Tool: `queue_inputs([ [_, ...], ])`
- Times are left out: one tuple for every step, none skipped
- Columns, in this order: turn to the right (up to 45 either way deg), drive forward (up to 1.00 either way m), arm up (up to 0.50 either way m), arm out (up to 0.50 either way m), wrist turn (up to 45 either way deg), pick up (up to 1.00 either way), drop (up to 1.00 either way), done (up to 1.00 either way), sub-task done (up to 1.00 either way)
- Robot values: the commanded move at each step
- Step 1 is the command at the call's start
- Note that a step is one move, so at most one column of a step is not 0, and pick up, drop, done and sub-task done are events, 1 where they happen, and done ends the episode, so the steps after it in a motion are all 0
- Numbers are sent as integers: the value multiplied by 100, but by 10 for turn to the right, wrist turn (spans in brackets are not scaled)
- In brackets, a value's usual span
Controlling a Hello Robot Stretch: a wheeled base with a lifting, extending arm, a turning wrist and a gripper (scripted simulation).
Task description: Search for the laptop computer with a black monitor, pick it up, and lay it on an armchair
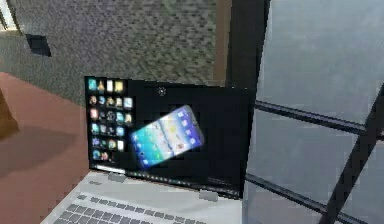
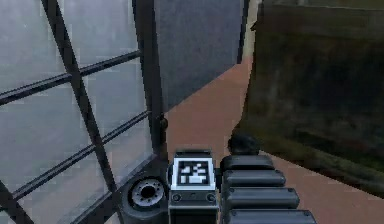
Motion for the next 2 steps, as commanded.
queue_inputs([
  [-330, 0, 0, 0, 0, 0, 0, 0, 0],
  [0, 100, 0, 0, 0, 0, 0, 0, 0],
])
